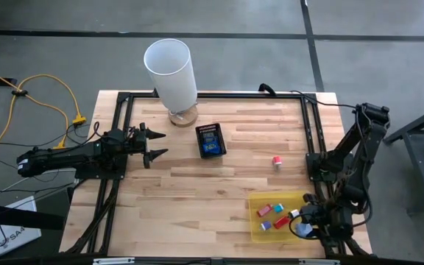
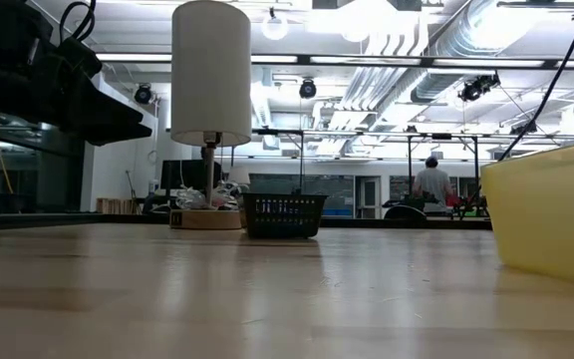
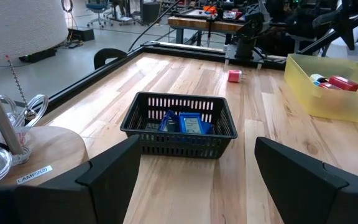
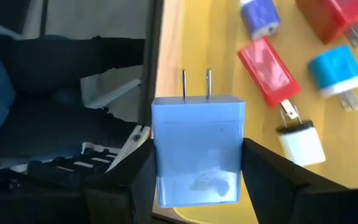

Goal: Pick & Place Office items
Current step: Put the blue big charger adaptor into the yellow bin

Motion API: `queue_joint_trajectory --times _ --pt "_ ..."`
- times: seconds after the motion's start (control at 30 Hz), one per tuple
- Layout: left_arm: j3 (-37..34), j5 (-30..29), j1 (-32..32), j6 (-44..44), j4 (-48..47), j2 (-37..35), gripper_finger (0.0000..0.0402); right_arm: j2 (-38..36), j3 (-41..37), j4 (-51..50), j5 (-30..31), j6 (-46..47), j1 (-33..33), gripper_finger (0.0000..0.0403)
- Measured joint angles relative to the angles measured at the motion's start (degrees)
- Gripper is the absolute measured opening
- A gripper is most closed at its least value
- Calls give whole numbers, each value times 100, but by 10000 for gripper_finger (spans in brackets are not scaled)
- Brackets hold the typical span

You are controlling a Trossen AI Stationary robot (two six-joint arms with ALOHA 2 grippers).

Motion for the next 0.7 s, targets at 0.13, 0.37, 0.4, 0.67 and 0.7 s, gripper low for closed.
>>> queue_joint_trajectory --times 0.13,0.37,0.4,0.67,0.7 --pt "0 0 -2 0 0 1 308 126 0 -255 -19 253 1 190" --pt "0 0 -1 0 0 -1 308 568 0 -442 -122 381 0 190" --pt "0 0 0 0 0 1 308 654 0 -442 -124 384 0 190" --pt "0 0 0 0 0 0 308 1324 0 -442 -213 382 -22 192" --pt "0 0 -2 0 0 0 308 1360 0 -442 -257 383 -22 193"
